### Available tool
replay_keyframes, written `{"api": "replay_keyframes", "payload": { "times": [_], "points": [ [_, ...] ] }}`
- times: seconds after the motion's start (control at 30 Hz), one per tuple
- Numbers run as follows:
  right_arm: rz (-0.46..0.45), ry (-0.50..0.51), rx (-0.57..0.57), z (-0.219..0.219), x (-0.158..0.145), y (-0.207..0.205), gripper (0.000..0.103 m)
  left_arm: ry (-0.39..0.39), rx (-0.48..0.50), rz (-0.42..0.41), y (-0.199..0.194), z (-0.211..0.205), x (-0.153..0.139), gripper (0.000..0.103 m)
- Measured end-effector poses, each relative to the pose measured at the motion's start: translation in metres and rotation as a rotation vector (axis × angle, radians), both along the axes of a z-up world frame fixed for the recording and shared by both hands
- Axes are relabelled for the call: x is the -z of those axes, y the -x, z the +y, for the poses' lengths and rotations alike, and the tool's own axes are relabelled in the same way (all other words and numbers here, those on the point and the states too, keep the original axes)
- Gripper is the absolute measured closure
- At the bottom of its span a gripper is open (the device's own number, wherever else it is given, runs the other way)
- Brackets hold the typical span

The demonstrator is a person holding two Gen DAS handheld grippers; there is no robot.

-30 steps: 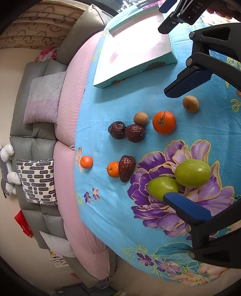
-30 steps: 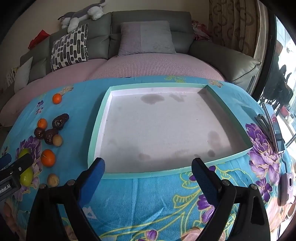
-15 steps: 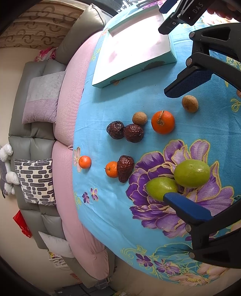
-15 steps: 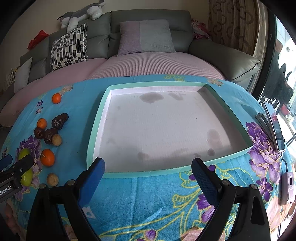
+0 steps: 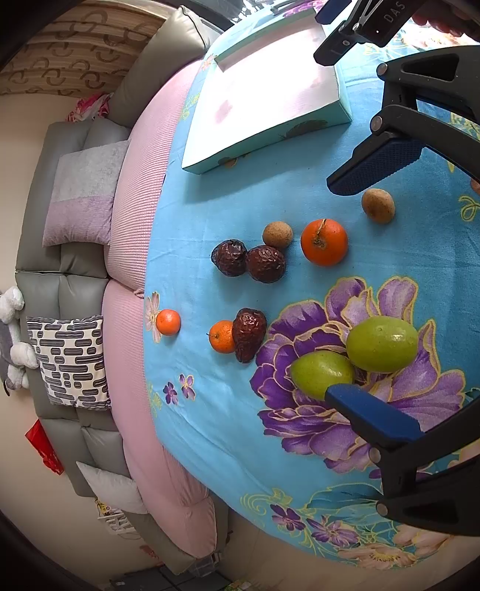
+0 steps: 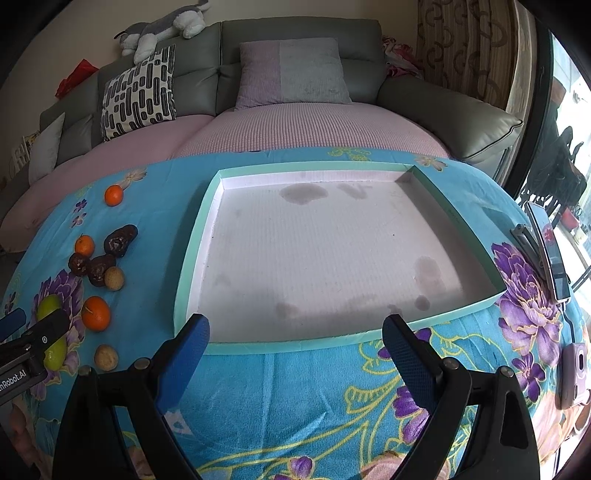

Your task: Organize fruits

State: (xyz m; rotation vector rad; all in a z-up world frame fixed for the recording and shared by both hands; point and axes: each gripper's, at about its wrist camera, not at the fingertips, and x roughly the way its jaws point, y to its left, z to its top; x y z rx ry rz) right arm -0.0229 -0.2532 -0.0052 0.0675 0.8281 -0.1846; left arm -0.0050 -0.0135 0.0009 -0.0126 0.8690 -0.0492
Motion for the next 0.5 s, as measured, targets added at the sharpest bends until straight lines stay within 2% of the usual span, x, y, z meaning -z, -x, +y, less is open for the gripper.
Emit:
{"api": "replay_keyframes", "payload": {
  "times": [0.5],
  "points": [
    [0.001,0.002,-0.005,0.0023,-0.0028,0.0001,0.008,0.001,-0.002,0.001,0.0,0.0011,-0.0006,0.0]
  ]
}}
